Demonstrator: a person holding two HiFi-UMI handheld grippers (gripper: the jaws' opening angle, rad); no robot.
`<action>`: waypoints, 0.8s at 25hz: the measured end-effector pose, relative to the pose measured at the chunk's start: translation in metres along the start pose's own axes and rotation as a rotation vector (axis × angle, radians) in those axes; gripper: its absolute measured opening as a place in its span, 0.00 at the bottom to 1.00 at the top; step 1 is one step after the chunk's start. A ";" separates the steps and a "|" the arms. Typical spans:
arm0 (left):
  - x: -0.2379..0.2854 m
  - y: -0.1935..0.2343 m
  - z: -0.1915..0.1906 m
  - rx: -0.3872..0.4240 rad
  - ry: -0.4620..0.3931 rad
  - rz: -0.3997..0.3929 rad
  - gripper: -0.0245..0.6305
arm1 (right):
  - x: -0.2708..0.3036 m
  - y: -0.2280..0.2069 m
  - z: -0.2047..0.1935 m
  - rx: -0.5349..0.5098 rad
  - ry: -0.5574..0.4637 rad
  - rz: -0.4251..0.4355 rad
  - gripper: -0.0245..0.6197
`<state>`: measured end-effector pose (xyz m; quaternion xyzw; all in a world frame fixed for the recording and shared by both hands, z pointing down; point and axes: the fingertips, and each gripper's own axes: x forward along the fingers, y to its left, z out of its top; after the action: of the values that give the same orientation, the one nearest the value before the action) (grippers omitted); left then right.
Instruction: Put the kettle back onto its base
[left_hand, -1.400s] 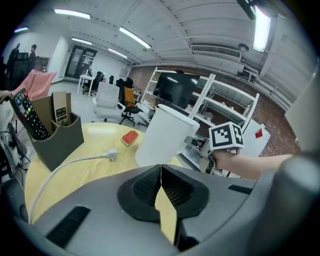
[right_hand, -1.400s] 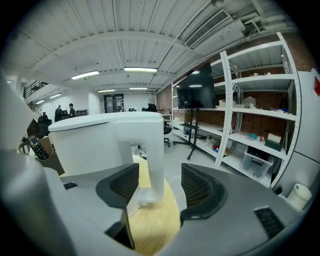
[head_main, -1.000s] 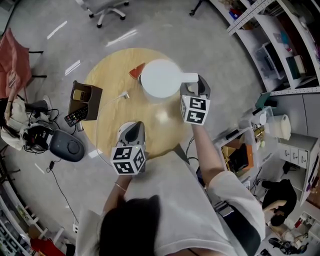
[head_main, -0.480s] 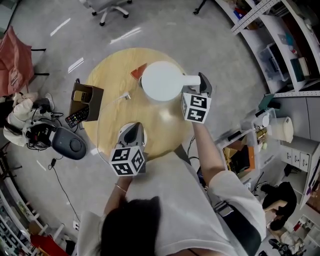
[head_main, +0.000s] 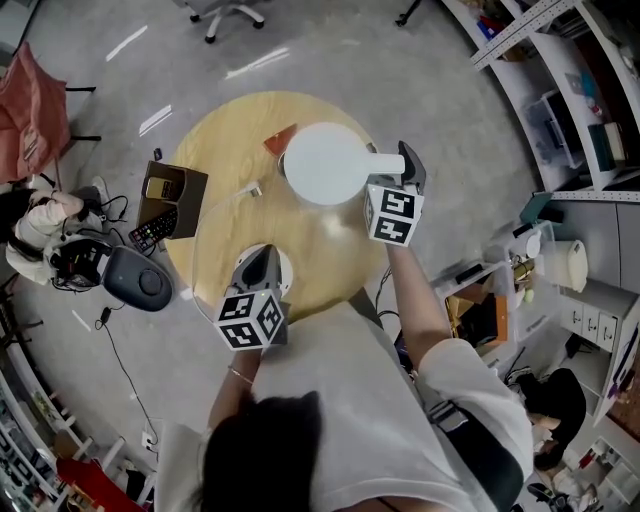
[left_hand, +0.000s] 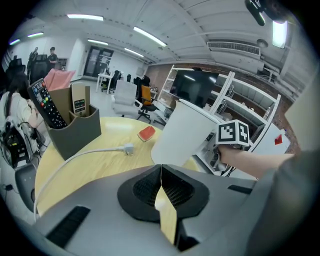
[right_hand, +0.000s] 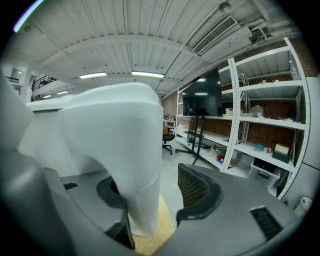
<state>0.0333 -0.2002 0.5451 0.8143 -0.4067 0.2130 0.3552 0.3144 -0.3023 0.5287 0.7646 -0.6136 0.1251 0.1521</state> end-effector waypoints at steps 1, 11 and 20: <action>0.000 0.000 0.001 0.000 0.000 0.006 0.08 | 0.001 0.000 0.001 0.000 -0.003 0.004 0.43; 0.007 -0.001 0.003 -0.024 -0.003 0.037 0.08 | 0.007 0.012 0.007 -0.026 -0.040 0.070 0.19; 0.002 0.003 0.006 -0.045 -0.013 0.086 0.08 | 0.004 0.016 0.015 -0.020 -0.093 0.099 0.12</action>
<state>0.0321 -0.2073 0.5432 0.7893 -0.4482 0.2136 0.3613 0.3002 -0.3150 0.5174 0.7367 -0.6584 0.0906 0.1248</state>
